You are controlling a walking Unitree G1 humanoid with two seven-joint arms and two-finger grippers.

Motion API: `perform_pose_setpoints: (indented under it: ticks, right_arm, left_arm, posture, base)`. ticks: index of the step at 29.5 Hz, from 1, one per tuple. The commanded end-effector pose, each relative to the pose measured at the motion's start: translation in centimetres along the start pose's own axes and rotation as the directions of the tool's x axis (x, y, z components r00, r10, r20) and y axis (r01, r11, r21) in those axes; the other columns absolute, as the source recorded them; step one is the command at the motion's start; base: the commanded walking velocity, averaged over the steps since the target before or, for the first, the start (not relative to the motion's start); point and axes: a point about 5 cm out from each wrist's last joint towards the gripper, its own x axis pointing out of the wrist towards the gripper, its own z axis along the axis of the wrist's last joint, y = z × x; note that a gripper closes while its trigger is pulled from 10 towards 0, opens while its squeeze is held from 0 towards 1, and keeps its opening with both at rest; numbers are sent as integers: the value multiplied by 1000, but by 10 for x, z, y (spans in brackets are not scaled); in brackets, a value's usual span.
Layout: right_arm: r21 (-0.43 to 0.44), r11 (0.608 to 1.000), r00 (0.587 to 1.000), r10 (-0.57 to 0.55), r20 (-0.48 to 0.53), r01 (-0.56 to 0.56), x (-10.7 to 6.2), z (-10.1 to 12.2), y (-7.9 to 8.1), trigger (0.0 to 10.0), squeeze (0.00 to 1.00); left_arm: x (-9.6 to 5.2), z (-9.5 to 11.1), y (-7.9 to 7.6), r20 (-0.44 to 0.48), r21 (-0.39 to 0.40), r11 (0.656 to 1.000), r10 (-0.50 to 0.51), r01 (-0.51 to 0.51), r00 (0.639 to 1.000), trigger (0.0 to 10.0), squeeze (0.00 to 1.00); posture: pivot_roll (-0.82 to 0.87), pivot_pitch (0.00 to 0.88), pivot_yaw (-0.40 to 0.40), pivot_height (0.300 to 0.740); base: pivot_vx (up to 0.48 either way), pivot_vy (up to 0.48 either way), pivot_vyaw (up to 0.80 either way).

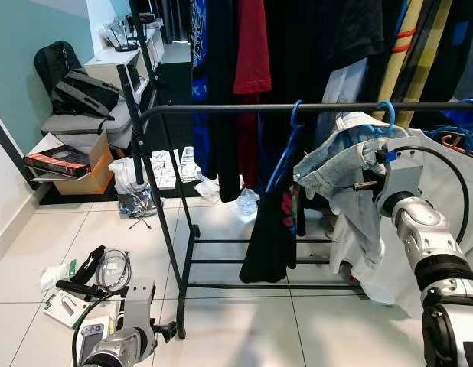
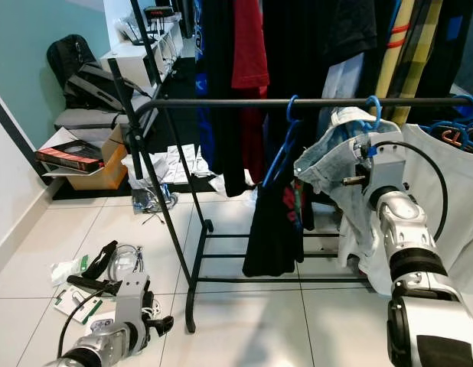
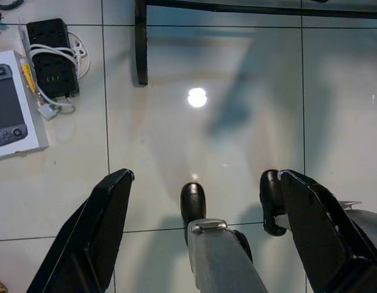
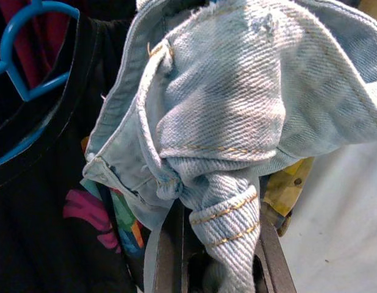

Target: Hang hanger

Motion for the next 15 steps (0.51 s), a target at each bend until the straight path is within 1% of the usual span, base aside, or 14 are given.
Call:
perform_pose_setpoints:
  ticks: [1, 5, 12, 15]
  right_arm:
    - [3, 1000, 998, -20, 66, 20, 4, 22, -5, 10000, 0]
    - [4, 999, 998, -41, 48, 40, 4, 24, -11, 10000, 0]
    - [-10, 998, 998, -55, 26, 55, 3, 22, -15, 10000, 0]
    - [-18, 998, 998, -57, 24, 58, 3, 23, -17, 10000, 0]
  left_arm:
    - [-2, -7, 6, -18, 7, 1000, 11, -11, 1000, 10000, 0]
    - [-2, -7, 5, -23, 14, 1000, 6, -6, 1000, 10000, 0]
    - [-2, -7, 5, -25, 17, 1000, 3, -3, 1000, 10000, 0]
    - [-2, -7, 5, -26, 20, 1000, 2, -1, 1000, 10000, 0]
  posture:
    - [-65, 0, 44, 740]
    - [-64, 0, 43, 740]
    - [-63, 0, 43, 740]
    - [-65, 0, 45, 740]
  base:
    - [0, 0, 0]
    - [0, 0, 0]
    - [0, 0, 0]
    - [160, 0, 0]
